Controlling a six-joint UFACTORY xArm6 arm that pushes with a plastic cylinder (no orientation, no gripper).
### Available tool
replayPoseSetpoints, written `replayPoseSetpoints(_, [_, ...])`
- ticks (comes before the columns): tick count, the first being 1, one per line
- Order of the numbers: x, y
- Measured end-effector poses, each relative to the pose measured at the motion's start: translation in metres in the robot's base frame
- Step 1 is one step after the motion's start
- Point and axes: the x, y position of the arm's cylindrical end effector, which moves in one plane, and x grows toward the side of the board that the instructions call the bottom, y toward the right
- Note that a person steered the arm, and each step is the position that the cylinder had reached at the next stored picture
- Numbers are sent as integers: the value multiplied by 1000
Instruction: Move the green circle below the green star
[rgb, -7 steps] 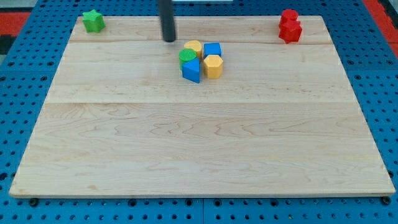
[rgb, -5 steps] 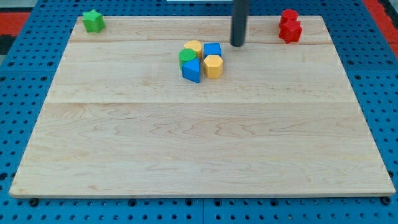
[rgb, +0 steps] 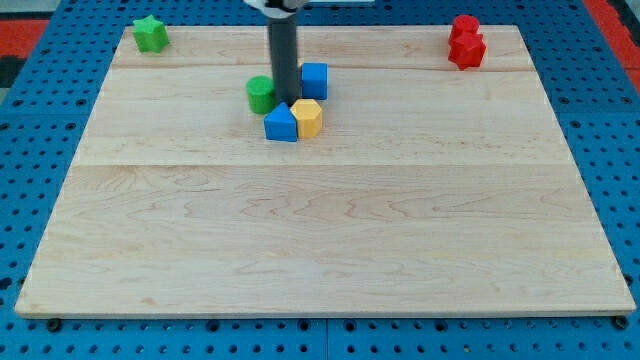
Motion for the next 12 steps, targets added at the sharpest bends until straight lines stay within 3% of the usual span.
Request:
replayPoseSetpoints(2, [-6, -76])
replayPoseSetpoints(3, [-41, -108])
replayPoseSetpoints(4, [-49, -139])
replayPoseSetpoints(6, [-24, -172])
replayPoseSetpoints(9, [-57, -180])
replayPoseSetpoints(11, [-55, -150])
replayPoseSetpoints(12, [-64, -172])
